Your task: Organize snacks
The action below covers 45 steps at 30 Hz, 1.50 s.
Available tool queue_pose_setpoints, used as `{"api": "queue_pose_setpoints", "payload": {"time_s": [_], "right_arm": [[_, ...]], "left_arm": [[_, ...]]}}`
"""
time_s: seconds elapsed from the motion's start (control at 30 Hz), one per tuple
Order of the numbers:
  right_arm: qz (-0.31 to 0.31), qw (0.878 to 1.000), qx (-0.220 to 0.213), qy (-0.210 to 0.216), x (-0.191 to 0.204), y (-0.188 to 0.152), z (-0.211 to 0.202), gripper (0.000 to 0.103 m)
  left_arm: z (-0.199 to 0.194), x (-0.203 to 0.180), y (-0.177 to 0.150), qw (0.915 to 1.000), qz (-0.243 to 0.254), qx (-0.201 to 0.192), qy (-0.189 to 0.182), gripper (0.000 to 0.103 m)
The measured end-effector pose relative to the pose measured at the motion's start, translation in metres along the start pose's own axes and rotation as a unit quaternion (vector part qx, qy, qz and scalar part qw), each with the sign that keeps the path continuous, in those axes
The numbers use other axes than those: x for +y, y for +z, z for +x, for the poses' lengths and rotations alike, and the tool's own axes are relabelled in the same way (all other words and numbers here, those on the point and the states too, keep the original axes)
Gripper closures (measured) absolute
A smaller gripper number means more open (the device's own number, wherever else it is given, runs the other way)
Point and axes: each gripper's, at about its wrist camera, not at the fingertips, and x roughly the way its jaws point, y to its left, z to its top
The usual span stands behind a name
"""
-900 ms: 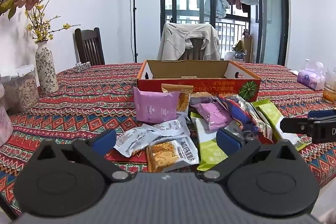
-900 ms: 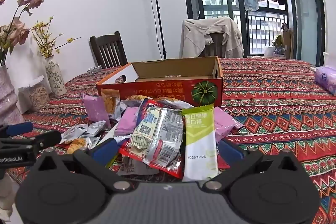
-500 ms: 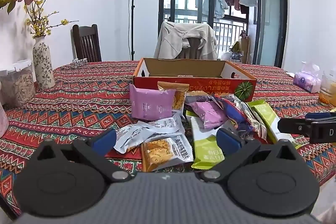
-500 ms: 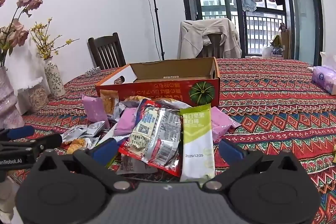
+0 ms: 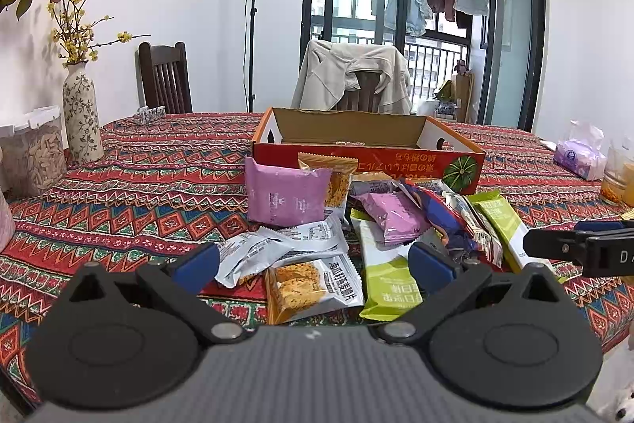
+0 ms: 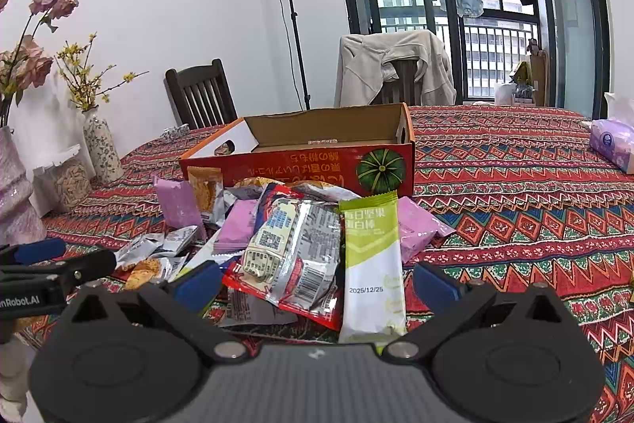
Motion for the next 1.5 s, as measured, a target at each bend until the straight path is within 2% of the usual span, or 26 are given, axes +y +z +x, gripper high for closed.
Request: {"api": "queue_pose_setpoints", "payload": {"time_s": [1.5], "right_arm": [[-0.005, 1.000, -0.004, 0.003, 0.0024, 0.0002, -0.0024, 0.000]], "left_arm": [[-0.0032, 0.0022, 0.0002, 0.9999, -0.010, -0.009, -0.001, 0.000]]}}
